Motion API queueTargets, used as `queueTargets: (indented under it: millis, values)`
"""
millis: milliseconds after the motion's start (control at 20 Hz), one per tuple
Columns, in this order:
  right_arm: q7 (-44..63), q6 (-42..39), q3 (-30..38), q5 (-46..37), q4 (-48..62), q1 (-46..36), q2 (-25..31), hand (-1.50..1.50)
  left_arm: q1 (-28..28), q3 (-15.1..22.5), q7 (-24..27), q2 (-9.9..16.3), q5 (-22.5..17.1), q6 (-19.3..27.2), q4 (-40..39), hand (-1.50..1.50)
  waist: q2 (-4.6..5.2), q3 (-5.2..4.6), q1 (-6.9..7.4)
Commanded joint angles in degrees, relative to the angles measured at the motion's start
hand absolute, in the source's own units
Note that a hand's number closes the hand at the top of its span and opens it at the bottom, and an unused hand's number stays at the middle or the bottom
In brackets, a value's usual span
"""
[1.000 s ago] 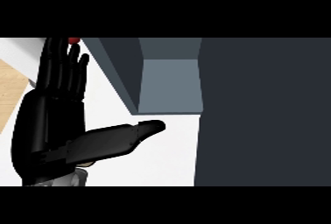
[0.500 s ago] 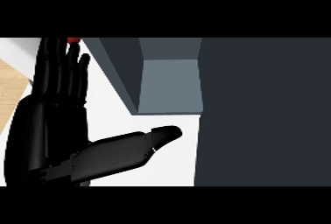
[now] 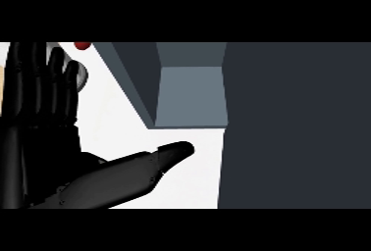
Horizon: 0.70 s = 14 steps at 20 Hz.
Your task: Pick up the wine, place it into the cabinet and close the cabinet
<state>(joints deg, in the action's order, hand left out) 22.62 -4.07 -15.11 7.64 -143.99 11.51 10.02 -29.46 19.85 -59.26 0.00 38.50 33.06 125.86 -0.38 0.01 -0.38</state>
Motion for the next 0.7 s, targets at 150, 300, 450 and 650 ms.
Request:
queueTargets:
  millis: [150, 300, 450, 650]
  values:
    - [5.3, 1.0, -0.3, 3.4, -14.1, 4.8, 0.7, -1.5, 4.0, -4.9, -5.6, 1.9, -0.7, -4.8, 7.0, -1.5, -0.11, -0.02, -0.12]
    - [7.0, 1.4, -0.1, 3.5, -14.7, 3.1, 1.3, -1.5, 7.3, -2.9, -4.9, 1.3, 2.8, -4.8, 8.7, -1.5, -0.09, -0.02, 0.08]
    - [7.1, 1.3, -3.1, 1.2, -15.4, 4.6, 1.4, -1.5, 7.9, -6.7, -3.9, 3.0, 0.2, -6.4, 8.9, -1.5, 0.01, -0.05, -0.3]
    - [7.2, 1.9, -1.3, 2.9, -14.9, 3.7, 1.2, -1.5, 10.4, -7.1, -4.3, 3.8, 1.0, -7.7, 11.6, -1.5, -0.02, -0.03, -0.06]
